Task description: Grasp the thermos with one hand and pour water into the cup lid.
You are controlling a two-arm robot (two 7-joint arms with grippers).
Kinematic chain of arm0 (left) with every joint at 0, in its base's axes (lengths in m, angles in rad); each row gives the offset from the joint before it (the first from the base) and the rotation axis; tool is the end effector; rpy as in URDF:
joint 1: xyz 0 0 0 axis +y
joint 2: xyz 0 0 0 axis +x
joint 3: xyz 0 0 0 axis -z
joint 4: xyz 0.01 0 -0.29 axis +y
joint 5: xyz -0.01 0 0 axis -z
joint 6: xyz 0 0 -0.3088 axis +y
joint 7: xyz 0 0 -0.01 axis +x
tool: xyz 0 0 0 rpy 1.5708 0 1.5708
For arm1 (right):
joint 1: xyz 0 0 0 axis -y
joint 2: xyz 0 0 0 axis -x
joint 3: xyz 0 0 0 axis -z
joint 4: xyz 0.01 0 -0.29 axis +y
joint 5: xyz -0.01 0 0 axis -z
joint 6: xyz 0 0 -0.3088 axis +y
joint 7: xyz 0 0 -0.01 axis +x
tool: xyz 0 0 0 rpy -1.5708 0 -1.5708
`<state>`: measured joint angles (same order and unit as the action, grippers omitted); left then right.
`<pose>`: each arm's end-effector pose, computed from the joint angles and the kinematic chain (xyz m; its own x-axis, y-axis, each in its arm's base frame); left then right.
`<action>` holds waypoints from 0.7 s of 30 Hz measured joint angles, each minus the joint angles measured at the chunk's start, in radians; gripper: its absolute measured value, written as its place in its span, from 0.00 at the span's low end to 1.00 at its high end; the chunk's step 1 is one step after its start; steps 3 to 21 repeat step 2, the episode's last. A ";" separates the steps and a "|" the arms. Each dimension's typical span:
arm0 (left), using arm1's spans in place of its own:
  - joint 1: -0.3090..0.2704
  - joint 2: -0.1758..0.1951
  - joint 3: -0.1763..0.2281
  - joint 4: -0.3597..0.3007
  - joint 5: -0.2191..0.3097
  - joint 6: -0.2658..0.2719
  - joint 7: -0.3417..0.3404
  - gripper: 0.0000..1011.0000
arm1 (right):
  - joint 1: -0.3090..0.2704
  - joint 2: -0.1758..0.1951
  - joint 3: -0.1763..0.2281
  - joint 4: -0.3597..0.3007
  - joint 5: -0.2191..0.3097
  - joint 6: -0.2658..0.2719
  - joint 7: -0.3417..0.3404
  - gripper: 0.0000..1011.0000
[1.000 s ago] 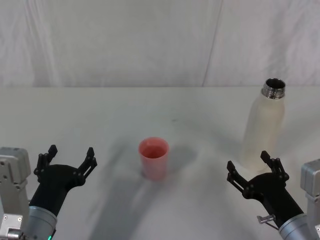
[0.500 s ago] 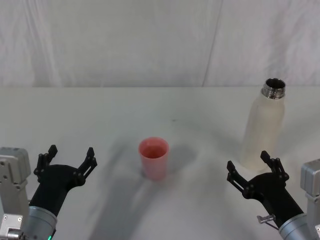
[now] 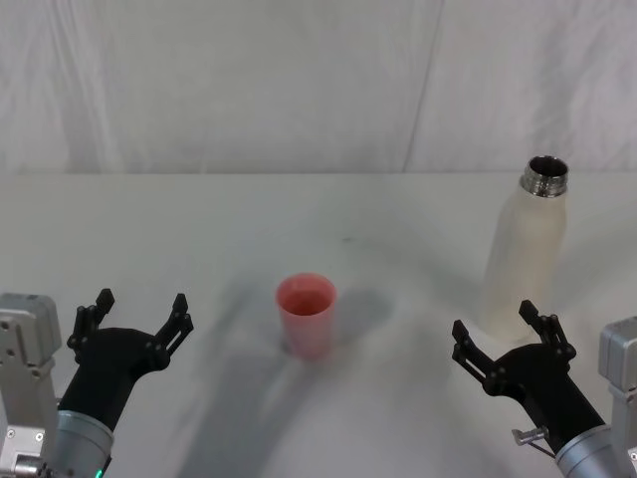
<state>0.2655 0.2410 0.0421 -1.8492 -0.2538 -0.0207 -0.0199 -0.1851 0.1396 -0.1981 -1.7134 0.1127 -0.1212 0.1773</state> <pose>0.2530 0.0376 -0.2852 0.1245 0.9917 -0.0326 -0.9921 0.1240 -0.0175 0.2671 0.0283 -0.3144 0.3810 -0.9246 -0.0046 0.9232 0.3802 0.0559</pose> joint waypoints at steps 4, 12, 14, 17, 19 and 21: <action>0.000 0.000 0.000 0.000 0.000 0.000 0.000 0.99 | 0.000 0.000 0.000 0.000 0.000 0.000 0.000 0.99; 0.000 0.000 0.000 0.000 0.000 0.000 0.000 0.99 | 0.000 0.000 0.000 0.000 0.000 0.000 0.000 0.99; 0.000 0.000 0.000 0.000 0.000 0.000 0.000 0.99 | 0.000 0.000 0.000 0.000 0.000 0.000 0.000 0.99; 0.000 0.000 0.000 0.000 0.000 0.000 0.000 0.99 | 0.000 0.000 0.000 0.000 0.000 0.000 0.000 0.99; 0.000 0.000 0.000 0.000 0.000 0.000 0.000 0.99 | 0.000 0.000 0.000 0.000 0.000 0.000 0.000 0.99; 0.000 0.000 0.000 0.000 0.000 0.000 0.000 0.99 | 0.000 0.000 0.000 0.000 0.000 0.000 0.000 0.99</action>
